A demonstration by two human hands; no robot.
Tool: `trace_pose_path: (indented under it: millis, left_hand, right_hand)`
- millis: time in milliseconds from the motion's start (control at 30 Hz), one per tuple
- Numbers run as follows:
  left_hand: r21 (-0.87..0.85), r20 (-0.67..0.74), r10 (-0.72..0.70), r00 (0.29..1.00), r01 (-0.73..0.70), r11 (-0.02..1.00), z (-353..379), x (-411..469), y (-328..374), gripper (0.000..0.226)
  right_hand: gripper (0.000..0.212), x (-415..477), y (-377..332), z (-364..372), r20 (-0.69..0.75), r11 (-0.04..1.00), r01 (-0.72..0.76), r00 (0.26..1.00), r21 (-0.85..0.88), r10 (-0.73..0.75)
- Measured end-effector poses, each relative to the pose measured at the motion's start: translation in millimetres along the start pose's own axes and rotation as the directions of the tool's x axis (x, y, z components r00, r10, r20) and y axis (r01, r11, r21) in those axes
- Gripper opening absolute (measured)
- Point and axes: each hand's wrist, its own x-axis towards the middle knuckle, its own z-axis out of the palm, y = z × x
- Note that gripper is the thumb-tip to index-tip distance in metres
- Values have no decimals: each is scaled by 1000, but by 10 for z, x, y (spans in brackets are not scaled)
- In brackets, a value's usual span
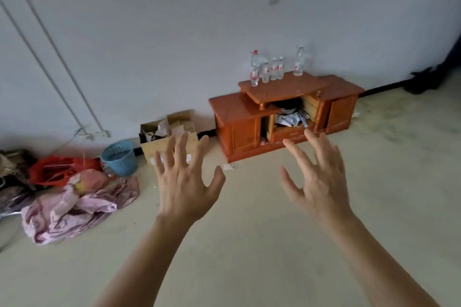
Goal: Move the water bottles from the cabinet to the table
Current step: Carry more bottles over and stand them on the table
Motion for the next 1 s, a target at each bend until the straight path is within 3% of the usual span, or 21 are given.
trace_pose_path:
  millis: [300, 400, 700, 900, 1000]
  left_hand:
    - [-58, 127, 160, 979, -154, 986, 1681, 1780, 997, 65]
    - [-47, 100, 157, 983, -153, 987, 1974, 2502, 1210, 65]
    - [-31, 94, 72, 993, -69, 997, 3047, 4056, 1199, 76]
    - [-51, 101, 63, 993, -59, 997, 4028, 5128, 1063, 76]
    - [-97, 153, 111, 982, -97, 991, 4534, 5875, 1127, 75]
  right_hand:
    - [56, 1034, 1801, 750, -46, 981, -185, 982, -61, 183]
    - [54, 1712, 2295, 994, -62, 987, -150, 987, -48, 147]
    - [56, 3182, 3206, 2233, 42, 993, -116, 992, -23, 117]
    - [55, 4020, 3759, 3166, 68, 994, -66, 995, -84, 72]
    - [58, 4581, 4107, 3527, 105, 984, -105, 987, -144, 120]
